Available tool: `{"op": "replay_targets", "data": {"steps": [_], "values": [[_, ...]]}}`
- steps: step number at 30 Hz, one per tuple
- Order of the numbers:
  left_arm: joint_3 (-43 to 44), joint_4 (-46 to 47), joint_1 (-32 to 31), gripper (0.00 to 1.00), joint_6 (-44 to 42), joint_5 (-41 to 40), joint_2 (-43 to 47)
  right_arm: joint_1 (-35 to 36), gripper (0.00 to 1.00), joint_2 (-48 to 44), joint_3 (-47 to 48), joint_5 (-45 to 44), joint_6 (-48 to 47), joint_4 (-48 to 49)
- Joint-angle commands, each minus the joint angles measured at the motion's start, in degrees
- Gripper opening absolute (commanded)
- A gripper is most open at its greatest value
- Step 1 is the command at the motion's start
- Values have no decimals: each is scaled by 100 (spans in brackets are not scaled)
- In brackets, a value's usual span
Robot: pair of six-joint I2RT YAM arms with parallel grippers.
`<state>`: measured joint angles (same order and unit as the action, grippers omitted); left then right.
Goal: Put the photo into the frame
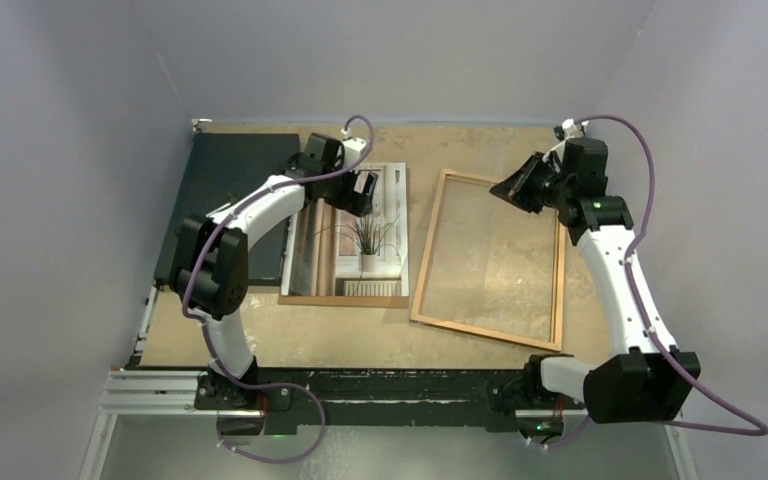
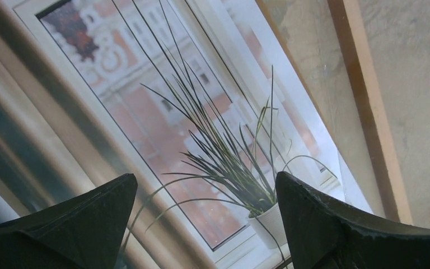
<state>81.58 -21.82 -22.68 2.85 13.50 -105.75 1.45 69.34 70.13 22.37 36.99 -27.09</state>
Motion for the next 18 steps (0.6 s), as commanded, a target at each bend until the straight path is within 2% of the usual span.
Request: {"op": "replay_targets", "data": {"steps": [1,8,13,18], "values": [[-276,400,-220,92,-669,66,23,-61,0,-142,-193,-606,-435,295],[-241,656,-800,90,-1389,-429,-282,-137,0,-328,-929,-1272,-752,266],[-120,634,-1202,84,-1879,-955,-677,-137,0,-700,-1631,-1688,-705,452],[-104,622,-1274,81,-2026,-1328,-848,-136,0,-990,-2385,-2212,-411,741]]}}
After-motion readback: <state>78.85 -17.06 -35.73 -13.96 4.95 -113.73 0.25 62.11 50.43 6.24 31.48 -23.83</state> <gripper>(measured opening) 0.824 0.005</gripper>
